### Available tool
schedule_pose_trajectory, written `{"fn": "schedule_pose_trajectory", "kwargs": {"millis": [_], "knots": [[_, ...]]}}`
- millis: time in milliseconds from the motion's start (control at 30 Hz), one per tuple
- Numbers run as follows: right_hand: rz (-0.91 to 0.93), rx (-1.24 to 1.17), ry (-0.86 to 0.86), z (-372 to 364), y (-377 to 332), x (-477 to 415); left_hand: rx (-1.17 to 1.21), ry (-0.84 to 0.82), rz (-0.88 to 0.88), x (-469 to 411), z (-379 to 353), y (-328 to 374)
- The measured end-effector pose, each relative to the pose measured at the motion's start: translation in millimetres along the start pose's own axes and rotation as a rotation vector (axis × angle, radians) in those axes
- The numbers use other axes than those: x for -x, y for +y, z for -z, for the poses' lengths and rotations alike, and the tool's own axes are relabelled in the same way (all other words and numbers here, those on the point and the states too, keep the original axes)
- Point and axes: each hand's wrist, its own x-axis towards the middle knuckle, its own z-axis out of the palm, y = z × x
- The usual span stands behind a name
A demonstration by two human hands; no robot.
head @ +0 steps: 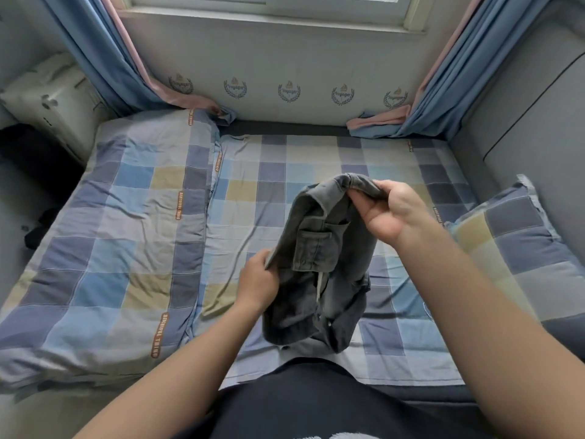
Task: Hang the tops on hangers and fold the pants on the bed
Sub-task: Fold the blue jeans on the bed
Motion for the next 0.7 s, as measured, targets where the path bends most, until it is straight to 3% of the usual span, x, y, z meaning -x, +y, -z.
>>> {"fn": "schedule_pose_trajectory", "kwargs": {"millis": [133,267,333,433,467,700], "knots": [[-0.038,0.142,0.161,43,6,-18,0.099,0.035,-0.058,-12,18,16],[0.010,0.616,0.285,76,26,-18,0.047,-0.038,-0.160,-11,25,45],[0.122,0.925,0.122,82,40,-9,-0.011,-0.081,-0.191,-9,27,58],[0.129,1.235,-0.361,77,71,10,-0.098,-0.124,-0.171,-10,29,75],[0.119,1.291,-0.452,75,83,14,-0.118,-0.152,-0.169,-9,31,79],[0.464,1.591,-0.260,69,117,4,-0.156,-0.283,-0.201,-8,42,82]]}}
